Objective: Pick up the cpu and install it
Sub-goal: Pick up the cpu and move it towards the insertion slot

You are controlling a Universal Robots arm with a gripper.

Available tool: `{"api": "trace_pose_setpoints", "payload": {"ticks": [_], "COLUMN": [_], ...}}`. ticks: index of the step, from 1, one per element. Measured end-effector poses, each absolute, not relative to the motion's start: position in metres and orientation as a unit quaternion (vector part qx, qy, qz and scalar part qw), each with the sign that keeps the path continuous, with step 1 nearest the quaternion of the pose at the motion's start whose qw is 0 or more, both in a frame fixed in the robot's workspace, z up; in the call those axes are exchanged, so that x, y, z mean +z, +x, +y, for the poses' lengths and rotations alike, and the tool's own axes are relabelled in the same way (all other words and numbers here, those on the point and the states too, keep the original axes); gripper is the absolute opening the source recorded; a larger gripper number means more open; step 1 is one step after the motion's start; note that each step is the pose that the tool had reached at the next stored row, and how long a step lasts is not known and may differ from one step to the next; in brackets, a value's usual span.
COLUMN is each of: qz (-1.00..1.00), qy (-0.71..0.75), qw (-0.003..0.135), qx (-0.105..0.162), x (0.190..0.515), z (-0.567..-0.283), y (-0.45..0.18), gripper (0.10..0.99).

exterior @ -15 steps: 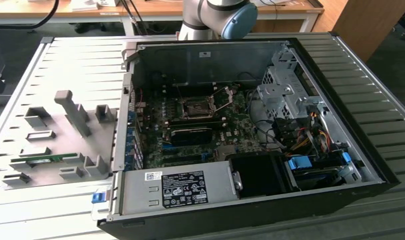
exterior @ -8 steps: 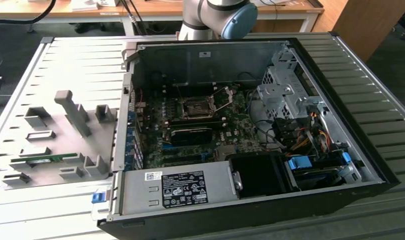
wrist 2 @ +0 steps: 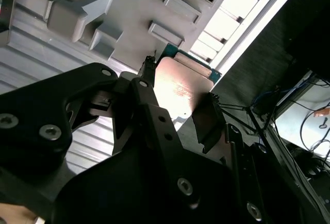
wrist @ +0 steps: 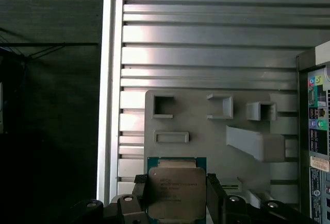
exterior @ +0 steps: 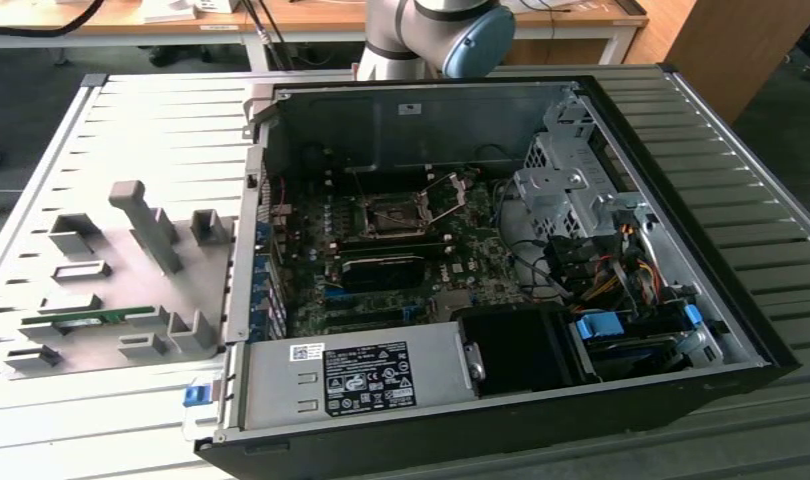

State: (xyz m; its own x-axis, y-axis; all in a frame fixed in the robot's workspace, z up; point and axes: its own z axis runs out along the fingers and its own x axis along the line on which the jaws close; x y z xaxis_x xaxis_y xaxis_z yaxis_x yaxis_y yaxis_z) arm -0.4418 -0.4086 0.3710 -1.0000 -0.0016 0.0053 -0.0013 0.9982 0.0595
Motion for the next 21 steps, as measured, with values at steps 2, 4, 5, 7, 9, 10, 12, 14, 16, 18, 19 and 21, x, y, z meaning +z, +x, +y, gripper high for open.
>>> {"api": "trace_pose_setpoints", "payload": {"ticks": [2, 4, 5, 7, 9, 10, 12, 14, 16, 18, 19, 21], "qz": [-1.000, -1.000, -1.000, -1.000, -1.000, -1.000, -1.000, -1.000, -1.000, -1.000, -1.000, -1.000], "qy": [0.001, 0.001, 0.001, 0.001, 0.001, 0.001, 0.001, 0.001, 0.001, 0.000, 0.000, 0.000], "qw": [0.003, 0.003, 0.003, 0.003, 0.003, 0.003, 0.003, 0.003, 0.003, 0.003, 0.003, 0.003], "qx": [-0.030, -0.030, -0.030, -0.030, -0.030, -0.030, -0.030, -0.030, -0.030, -0.030, -0.030, -0.030], "x": [0.373, 0.376, 0.377, 0.379, 0.382, 0.384, 0.386, 0.389, 0.391, 0.393, 0.394, 0.395], "z": [-0.409, -0.408, -0.408, -0.408, -0.408, -0.408, -0.408, -0.408, -0.408, -0.408, -0.408, -0.408], "y": [-0.442, -0.442, -0.442, -0.442, -0.442, -0.442, -0.442, -0.442, -0.442, -0.442, -0.442, -0.442], "gripper": [0.541, 0.541, 0.541, 0.541, 0.541, 0.541, 0.541, 0.541, 0.541, 0.541, 0.541, 0.541]}}
